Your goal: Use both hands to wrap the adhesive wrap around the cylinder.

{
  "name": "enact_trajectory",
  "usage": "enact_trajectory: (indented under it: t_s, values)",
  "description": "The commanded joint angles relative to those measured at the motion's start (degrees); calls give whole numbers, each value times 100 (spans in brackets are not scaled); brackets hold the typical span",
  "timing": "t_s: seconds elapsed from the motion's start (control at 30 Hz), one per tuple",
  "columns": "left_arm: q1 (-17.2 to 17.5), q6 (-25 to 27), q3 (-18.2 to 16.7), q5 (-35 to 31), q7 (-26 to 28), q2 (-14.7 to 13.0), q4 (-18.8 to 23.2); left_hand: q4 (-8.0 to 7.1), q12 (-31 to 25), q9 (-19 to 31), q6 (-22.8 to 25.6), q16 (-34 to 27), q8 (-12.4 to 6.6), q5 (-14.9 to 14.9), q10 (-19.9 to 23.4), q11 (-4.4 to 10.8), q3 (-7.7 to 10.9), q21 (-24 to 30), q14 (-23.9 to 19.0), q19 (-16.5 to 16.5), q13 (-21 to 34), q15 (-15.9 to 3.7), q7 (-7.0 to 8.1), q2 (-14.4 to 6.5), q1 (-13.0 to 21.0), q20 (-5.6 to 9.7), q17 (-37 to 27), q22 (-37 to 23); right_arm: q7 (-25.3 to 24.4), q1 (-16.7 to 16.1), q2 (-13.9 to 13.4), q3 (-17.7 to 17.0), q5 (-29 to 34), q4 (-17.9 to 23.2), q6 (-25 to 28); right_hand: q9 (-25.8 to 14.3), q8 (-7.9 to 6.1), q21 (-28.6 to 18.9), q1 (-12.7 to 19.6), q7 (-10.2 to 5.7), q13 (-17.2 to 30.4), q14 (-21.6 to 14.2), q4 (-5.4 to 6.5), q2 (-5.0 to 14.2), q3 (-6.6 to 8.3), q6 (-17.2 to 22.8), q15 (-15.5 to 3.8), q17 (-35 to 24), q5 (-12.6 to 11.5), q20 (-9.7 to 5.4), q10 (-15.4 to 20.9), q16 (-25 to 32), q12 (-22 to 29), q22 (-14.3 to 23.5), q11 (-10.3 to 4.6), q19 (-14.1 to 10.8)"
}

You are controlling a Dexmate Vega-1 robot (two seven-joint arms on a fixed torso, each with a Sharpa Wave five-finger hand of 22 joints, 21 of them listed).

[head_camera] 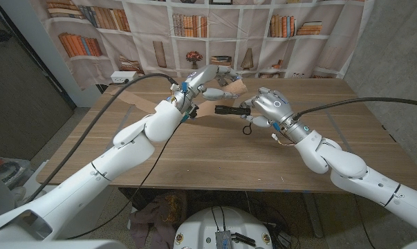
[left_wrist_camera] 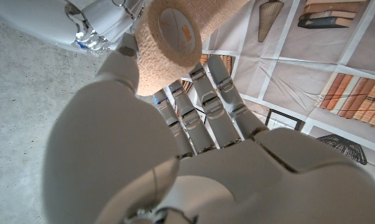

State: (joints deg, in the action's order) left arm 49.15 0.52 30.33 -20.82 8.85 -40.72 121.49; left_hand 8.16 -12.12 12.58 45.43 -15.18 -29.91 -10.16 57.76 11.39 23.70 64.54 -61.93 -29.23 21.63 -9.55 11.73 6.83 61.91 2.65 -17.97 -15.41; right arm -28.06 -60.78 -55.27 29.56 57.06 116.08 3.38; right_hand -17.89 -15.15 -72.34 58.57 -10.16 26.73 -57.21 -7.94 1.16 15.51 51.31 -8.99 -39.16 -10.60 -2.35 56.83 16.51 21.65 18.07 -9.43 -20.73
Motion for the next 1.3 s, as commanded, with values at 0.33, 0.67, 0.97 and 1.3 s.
enact_trajectory:
  t_s: [0.33, 0.67, 0.97, 1.3]
  values:
    - [-383, -570, 314, -7, -259, 381, -357, -28, 8, 248, 694, 1, -21, -44, 15, -3, 9, 72, -145, 38, 24, -425, -686, -1111, 1119, 475, -25, 14, -6, 26, 135, 53, 58, -11, -155, -17, -25, -36, 641, -165, 17, 2, 48, 696, 13, 218, -478, -28, -33, -917, 154, -15, 4, -5, -146, 40]
    - [-349, -768, 367, 46, -269, 491, -443, -32, 9, 240, 696, 4, -29, -45, 13, -2, 6, 93, -139, 51, 32, -425, -682, -1117, 1115, 483, -32, 41, 61, 82, 190, 93, 75, -81, -142, -20, -22, -40, 637, -165, 20, -3, 53, 698, 10, 221, -478, -33, -33, -915, 158, -17, 2, -19, -146, 45]
    - [-313, -905, 379, 45, -208, 567, -518, -34, 15, 234, 696, 7, -34, -46, 5, -2, 3, 112, -130, 56, 31, -426, -677, -1117, 1111, 485, -38, 63, 182, 124, 250, 101, 21, -119, -51, -20, -15, -52, 645, -166, 20, -6, 48, 699, 10, 223, -479, -39, -34, -922, 154, -21, -9, -36, -146, 46]
    - [-278, -1015, 411, 28, -142, 672, -585, -36, 23, 228, 689, 11, -36, -47, -7, -1, 1, 126, -123, 64, 31, -425, -663, -1119, 1108, 491, -42, 82, 224, 248, 384, 164, -34, -227, 23, -25, -13, -59, 643, -165, 16, -2, 49, 694, 4, 227, -478, -42, -33, -916, 151, -27, -18, -49, -146, 51]
